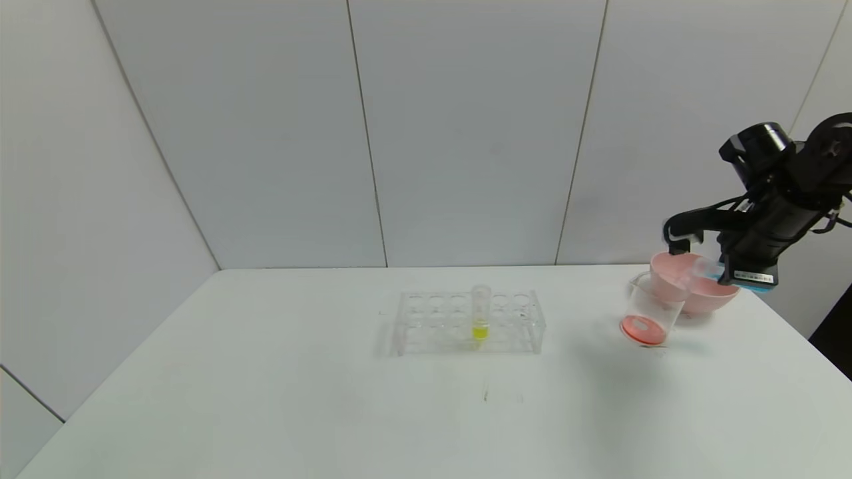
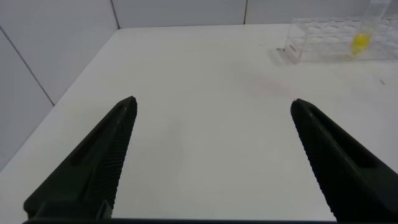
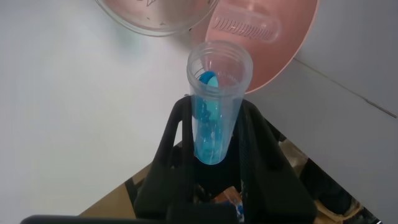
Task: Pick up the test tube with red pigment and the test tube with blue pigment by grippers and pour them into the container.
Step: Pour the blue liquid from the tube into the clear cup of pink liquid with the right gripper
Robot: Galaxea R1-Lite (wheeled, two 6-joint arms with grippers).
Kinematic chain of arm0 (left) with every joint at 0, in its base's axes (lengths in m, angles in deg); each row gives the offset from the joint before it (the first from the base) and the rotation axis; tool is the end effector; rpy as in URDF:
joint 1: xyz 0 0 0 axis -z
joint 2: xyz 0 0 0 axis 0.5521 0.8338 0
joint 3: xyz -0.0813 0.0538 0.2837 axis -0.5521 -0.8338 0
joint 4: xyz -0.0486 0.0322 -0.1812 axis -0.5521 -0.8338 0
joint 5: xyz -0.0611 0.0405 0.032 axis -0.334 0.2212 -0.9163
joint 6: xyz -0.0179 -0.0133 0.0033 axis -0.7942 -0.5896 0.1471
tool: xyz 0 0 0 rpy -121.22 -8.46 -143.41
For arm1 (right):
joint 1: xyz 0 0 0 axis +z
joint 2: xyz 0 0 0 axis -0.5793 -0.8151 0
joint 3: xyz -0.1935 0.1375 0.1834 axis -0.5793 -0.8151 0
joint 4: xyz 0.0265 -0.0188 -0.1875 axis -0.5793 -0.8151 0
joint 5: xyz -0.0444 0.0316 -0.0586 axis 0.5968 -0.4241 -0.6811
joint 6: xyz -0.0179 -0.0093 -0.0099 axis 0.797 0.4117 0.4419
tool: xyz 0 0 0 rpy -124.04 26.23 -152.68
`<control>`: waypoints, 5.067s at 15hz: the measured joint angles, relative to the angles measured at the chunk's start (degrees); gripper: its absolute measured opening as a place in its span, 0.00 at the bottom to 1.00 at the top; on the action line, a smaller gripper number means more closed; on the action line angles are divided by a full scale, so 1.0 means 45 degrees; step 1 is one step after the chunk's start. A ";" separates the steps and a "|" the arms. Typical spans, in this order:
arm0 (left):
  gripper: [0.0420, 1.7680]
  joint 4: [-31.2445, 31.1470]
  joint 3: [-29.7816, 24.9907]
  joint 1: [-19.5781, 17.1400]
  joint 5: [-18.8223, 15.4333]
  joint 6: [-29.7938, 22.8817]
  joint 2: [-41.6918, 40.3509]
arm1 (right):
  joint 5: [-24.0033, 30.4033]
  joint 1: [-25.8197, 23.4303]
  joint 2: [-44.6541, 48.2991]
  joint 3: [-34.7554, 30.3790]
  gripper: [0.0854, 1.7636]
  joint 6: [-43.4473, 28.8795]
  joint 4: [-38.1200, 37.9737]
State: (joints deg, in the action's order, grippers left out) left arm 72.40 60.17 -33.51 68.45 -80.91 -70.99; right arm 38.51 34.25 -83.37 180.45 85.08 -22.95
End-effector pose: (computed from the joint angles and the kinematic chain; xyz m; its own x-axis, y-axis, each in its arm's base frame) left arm -0.0227 0.0000 0.0756 1.0000 0.0001 -0.0009 -0.0001 1.0000 -0.0001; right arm 0.3894 -0.0134 0.2253 0.4967 -0.2580 -0.8287 -0.7510 0.3510 -0.5593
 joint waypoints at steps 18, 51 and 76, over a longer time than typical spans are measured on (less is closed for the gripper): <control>1.00 0.0000 0.0000 0.0000 0.0000 0.0000 0.0000 | -0.4307 0.1552 -0.0249 0.0000 0.24 0.2156 0.1200; 1.00 0.0000 0.0000 0.0000 0.0000 0.0000 0.0000 | -0.4741 0.1829 0.0252 -0.0089 0.24 0.4085 0.2422; 1.00 0.0000 0.0000 0.0000 0.0000 0.0000 0.0000 | 0.8122 -0.3801 0.6827 -1.2304 0.24 -1.4472 1.5620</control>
State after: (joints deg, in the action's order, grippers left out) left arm 72.40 60.17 -33.51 68.45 -80.91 -70.99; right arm 75.06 17.15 -52.65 125.08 19.95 47.34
